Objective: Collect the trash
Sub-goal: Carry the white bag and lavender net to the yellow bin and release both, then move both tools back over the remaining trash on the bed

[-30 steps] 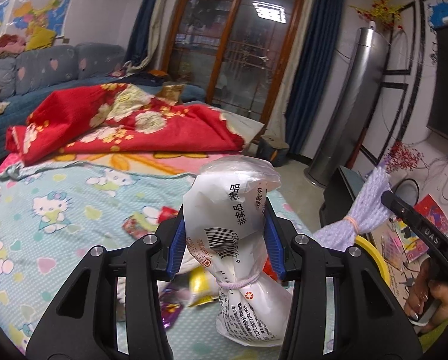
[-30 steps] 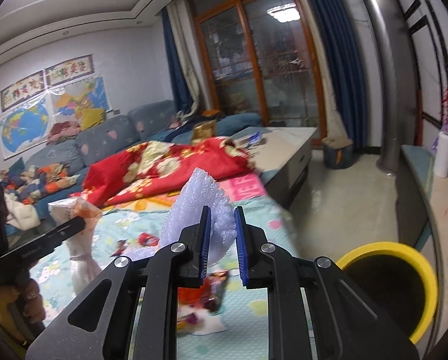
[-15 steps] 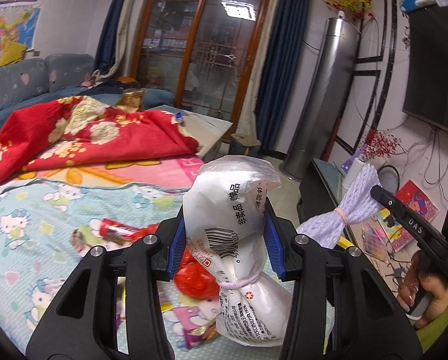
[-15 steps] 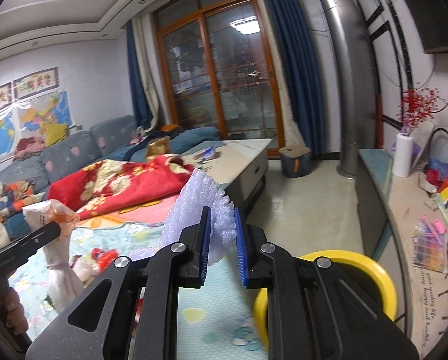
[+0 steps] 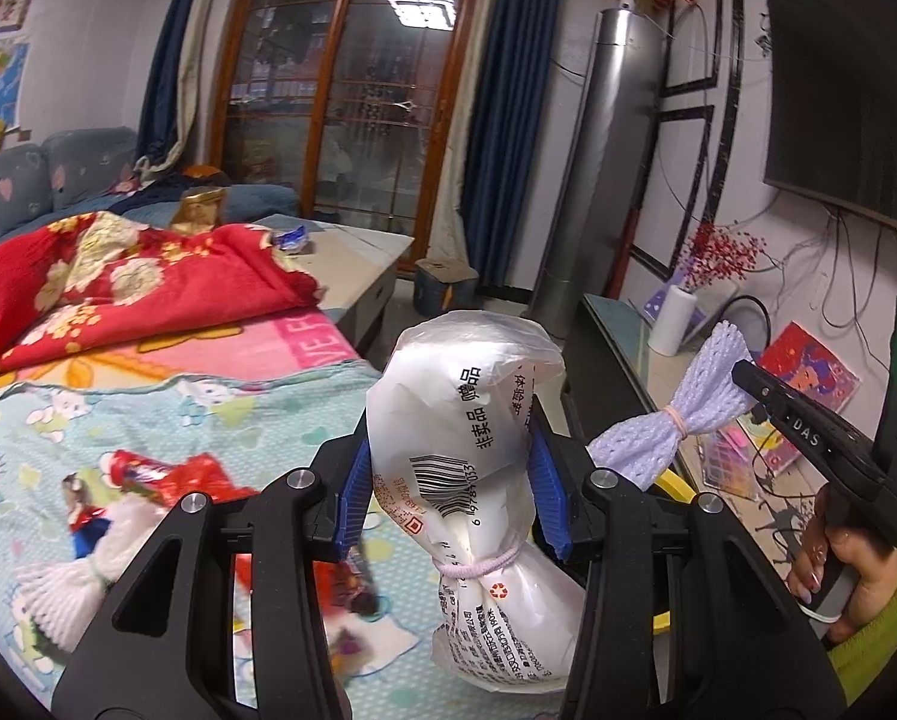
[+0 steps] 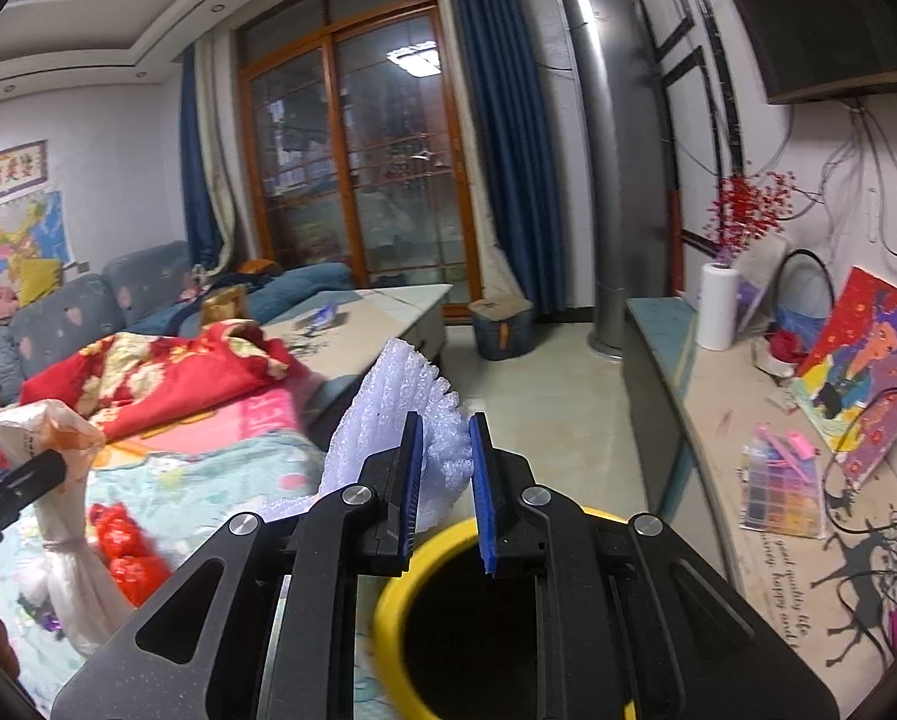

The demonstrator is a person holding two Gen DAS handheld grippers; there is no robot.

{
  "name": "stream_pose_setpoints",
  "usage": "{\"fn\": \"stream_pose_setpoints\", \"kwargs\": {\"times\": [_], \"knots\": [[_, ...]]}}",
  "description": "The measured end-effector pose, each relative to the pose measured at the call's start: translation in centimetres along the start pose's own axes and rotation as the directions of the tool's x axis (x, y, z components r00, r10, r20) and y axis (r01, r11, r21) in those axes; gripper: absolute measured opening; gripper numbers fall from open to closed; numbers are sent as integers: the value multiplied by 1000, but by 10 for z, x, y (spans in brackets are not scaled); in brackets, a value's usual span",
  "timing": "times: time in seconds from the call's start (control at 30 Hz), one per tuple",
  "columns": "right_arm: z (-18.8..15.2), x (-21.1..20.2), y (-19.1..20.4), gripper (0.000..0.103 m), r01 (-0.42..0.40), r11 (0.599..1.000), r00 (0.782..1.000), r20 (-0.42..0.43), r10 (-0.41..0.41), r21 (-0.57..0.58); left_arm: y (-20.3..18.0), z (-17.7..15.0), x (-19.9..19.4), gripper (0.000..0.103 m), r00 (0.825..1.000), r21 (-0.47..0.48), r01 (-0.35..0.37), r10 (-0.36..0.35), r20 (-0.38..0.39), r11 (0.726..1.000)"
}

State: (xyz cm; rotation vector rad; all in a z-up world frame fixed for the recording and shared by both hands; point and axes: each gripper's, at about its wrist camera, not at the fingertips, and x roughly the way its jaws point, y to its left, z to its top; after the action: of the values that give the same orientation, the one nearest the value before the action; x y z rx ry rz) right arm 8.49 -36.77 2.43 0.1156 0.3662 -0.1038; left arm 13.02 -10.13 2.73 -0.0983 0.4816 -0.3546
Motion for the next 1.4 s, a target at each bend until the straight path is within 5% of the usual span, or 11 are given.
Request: {"fn": "stream_pose_setpoints", "kwargs": {"times": [0.4,0.93,1.17,1.4], "knots": [[-18,18,-47,15,148,989,989,-25,-149,-32,-47,-11,40,38,998,33,64,-64,-13,997],[-44,44,-98,15,214,977,967,-137,-213,-8,-104,-37,102,40,989,81,129,-122,-80,988],[-52,52,-114,37,171,982,970,-191,-153,84,-107,-46,116,77,980,55,164,-157,-120,985],[-53,52,-102,47,146,986,974,-187,-129,82,-94,-46,110,88,976,29,172,-166,-141,985]]}}
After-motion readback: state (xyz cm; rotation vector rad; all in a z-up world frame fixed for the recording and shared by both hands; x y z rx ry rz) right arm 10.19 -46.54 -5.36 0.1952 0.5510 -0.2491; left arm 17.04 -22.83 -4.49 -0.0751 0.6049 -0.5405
